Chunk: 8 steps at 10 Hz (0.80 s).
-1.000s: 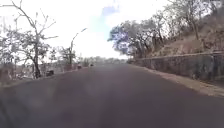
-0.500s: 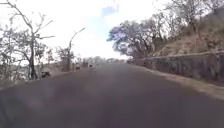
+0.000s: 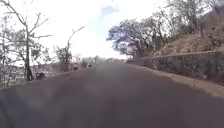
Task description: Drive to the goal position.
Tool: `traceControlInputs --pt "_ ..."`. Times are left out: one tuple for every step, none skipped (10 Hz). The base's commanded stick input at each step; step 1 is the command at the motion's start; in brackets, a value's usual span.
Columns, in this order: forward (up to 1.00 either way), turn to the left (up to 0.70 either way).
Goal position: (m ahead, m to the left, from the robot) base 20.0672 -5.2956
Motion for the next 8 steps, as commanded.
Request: traceControlInputs --pt "0.70 0.00" --pt "0.70 0.00" --pt "0.70 0.00" --pt "0.70 0.00" --pt "0.70 0.00" --pt "0.70 0.00" --pt "0.70 0.00" --pt "0.70 0.00"
